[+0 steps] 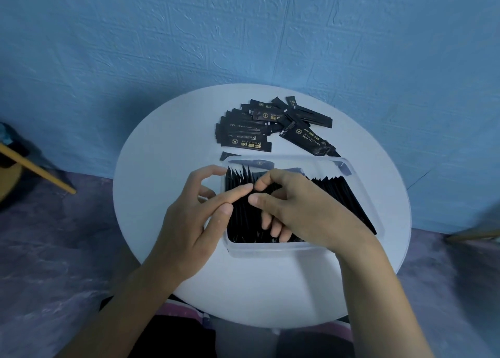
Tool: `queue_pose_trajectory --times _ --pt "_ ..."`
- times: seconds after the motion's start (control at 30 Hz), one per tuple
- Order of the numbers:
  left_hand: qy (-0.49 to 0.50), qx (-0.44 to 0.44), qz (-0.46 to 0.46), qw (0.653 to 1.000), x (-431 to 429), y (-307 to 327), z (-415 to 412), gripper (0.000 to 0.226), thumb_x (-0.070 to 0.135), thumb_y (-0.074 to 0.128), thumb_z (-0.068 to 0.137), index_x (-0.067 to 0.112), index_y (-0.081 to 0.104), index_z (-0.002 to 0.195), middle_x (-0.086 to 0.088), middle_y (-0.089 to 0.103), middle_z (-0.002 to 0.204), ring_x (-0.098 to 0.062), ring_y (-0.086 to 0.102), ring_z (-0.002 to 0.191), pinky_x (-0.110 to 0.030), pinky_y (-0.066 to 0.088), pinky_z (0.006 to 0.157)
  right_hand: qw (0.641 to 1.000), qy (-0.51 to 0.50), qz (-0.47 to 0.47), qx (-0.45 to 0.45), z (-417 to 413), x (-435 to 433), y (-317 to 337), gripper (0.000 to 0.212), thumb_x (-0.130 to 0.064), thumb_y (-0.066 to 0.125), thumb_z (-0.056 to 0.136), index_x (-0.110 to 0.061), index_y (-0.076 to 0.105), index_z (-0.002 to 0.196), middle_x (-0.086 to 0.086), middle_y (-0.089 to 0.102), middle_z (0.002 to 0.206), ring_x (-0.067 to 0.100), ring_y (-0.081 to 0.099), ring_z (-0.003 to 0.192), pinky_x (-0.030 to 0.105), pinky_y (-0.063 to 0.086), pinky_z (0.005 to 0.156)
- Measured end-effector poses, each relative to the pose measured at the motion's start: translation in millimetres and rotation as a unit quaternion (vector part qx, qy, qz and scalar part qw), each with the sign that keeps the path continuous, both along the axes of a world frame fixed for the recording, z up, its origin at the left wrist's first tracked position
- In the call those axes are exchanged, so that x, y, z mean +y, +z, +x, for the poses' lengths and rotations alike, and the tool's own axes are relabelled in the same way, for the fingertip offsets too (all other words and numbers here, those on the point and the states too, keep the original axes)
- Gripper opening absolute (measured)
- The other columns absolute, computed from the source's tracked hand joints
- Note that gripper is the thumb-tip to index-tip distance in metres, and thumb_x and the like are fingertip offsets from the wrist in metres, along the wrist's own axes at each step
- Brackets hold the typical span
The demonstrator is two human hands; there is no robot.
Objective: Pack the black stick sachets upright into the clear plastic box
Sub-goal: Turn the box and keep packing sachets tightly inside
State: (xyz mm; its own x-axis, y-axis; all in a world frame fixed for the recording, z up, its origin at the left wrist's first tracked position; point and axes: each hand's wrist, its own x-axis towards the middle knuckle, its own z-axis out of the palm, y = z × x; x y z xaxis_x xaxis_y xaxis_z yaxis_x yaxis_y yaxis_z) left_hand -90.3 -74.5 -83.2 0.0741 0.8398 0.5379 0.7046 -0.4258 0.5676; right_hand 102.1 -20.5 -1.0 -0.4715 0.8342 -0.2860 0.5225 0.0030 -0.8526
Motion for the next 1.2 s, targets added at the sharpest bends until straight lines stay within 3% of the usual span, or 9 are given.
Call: queue_pose_trajectory --times 0.27,0.4,0.53,0.77,0.93,1.0,1.2 --pt "0.002 -0.004 -0.004 1.000 0 0 1 0.043 0.036 0.032 0.106 0.031 0.069 0.126 0.002 0.044 0.142 -0.008 0.053 0.090 -0.009 0.038 0.079 1.000 0.009 -0.004 -0.015 -1 8 3 0.020 -0.018 0.071 0.093 -0.013 0.057 0.107 0.004 0.063 0.069 0.013 0.059 0.053 0.024 0.050 0.049" --pt "-0.001 -0.003 -0.007 1.000 1 0 -1 0.046 0.044 0.028 0.107 0.032 0.069 0.125 0.001 0.044 0.142 -0.006 0.053 0.091 -0.009 0.038 0.078 0.998 0.047 -0.015 -0.045 1 13 7 0.020 -0.020 0.073 0.092 -0.011 0.059 0.104 0.005 0.065 0.069 0.013 0.061 0.055 0.022 0.051 0.051" --pt "0.000 -0.004 -0.005 1.000 1 1 0 0.042 0.037 0.033 0.106 0.032 0.069 0.125 0.001 0.044 0.142 -0.006 0.052 0.090 -0.008 0.037 0.080 0.999 0.038 -0.001 -0.021 1 25 11 0.021 -0.025 0.067 0.096 -0.007 0.061 0.103 0.008 0.065 0.072 0.014 0.060 0.057 0.023 0.052 0.052" --pt "0.002 -0.005 0.000 1.000 0 4 0 0.042 0.035 0.035 0.104 0.028 0.071 0.124 0.001 0.046 0.141 -0.006 0.053 0.089 -0.009 0.039 0.080 0.998 0.068 0.014 -0.011 -13 47 7 0.030 -0.018 0.065 0.097 -0.011 0.058 0.126 0.008 0.062 0.077 0.014 0.060 0.061 0.023 0.055 0.056" --pt "0.001 -0.003 0.012 1.000 -1 4 1 0.040 0.031 0.039 0.102 0.026 0.073 0.122 0.000 0.049 0.140 -0.013 0.055 0.089 -0.022 0.044 0.087 0.996 0.091 0.014 -0.019 -14 51 3 0.030 -0.013 0.068 0.095 -0.009 0.061 0.125 0.008 0.063 0.076 0.015 0.063 0.064 0.023 0.056 0.058" --pt "-0.004 0.007 0.027 1.000 -3 6 1 0.038 0.029 0.042 0.101 0.024 0.073 0.121 0.000 0.052 0.138 -0.016 0.054 0.089 -0.029 0.046 0.084 0.995 0.094 0.013 -0.018 -14 49 2 0.029 -0.013 0.069 0.095 -0.009 0.061 0.123 0.009 0.063 0.076 0.014 0.063 0.063 0.022 0.055 0.058" --pt "-0.086 0.015 -0.006 0.996 -10 12 8 0.039 0.032 0.043 0.100 0.028 0.070 0.128 0.009 0.050 0.141 -0.001 0.050 0.086 -0.020 0.043 0.074 0.995 0.098 -0.022 -0.014 -6 44 3 0.027 -0.011 0.069 0.094 -0.007 0.060 0.119 0.010 0.063 0.075 0.018 0.066 0.063 0.024 0.056 0.057"
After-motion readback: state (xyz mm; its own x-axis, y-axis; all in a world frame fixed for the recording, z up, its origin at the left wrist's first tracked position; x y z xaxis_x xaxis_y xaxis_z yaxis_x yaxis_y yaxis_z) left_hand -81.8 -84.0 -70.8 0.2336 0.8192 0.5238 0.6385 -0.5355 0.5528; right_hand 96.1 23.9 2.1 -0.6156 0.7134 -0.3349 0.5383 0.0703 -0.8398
